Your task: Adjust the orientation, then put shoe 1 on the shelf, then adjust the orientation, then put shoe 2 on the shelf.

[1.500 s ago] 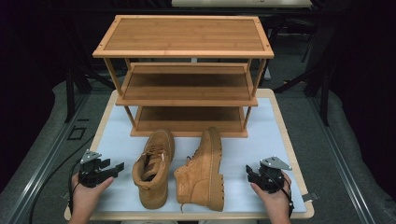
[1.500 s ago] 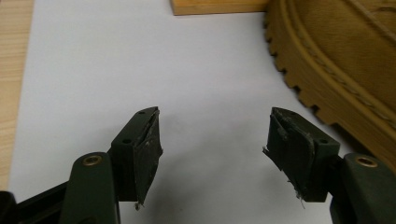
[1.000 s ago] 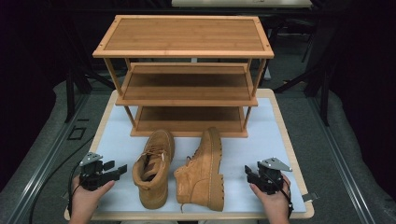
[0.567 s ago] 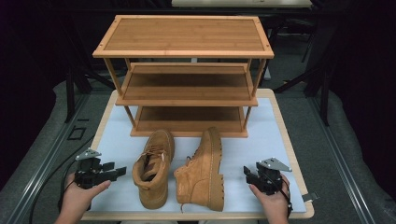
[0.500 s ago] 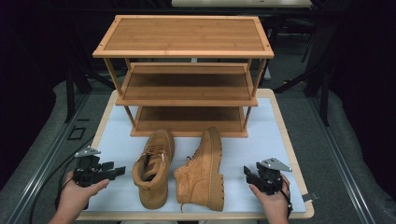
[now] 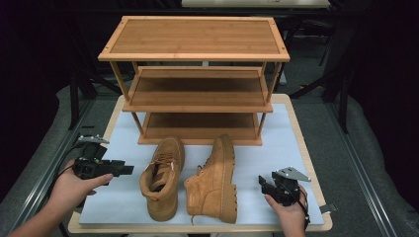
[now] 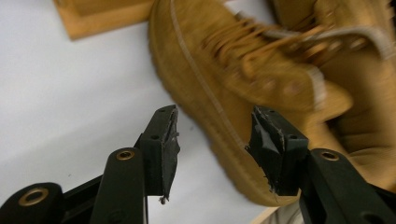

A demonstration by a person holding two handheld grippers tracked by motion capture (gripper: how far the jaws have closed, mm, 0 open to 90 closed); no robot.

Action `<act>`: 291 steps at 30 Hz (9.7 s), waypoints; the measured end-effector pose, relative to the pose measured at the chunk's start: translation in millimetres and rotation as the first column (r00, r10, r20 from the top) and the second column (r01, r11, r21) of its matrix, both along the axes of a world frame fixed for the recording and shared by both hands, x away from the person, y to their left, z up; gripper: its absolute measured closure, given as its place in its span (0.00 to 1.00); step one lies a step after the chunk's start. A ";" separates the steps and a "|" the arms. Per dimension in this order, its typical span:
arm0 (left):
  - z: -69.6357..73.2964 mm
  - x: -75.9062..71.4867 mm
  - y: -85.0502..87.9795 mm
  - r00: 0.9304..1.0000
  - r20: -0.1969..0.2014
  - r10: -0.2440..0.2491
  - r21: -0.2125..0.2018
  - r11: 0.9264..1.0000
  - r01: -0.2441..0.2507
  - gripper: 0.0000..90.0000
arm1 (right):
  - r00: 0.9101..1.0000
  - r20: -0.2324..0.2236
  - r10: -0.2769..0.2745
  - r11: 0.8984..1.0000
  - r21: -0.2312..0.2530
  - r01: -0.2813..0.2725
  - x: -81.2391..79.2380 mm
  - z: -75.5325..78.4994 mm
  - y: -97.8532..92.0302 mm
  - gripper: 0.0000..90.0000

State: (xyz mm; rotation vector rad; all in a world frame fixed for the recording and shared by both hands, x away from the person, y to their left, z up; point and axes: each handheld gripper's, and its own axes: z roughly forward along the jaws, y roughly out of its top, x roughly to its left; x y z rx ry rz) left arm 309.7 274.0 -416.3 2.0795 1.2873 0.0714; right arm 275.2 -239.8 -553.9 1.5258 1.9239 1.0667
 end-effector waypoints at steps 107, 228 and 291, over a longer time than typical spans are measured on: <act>-3.5 49.5 -17.3 0.862 -0.505 0.049 0.079 0.997 -0.010 0.85 | 1.000 -0.004 -0.022 0.999 0.049 0.022 0.2 -2.4 -6.2 0.49; 101.1 40.9 -20.7 0.997 0.033 0.073 -0.316 0.947 -0.059 0.56 | 0.997 -0.027 0.073 0.992 0.103 -0.070 3.0 20.5 6.6 0.53; -64.1 19.9 2.5 0.994 -0.048 0.101 -0.291 0.950 -0.110 0.58 | 0.921 -0.114 0.373 0.927 -0.006 -0.376 13.2 101.4 116.3 0.97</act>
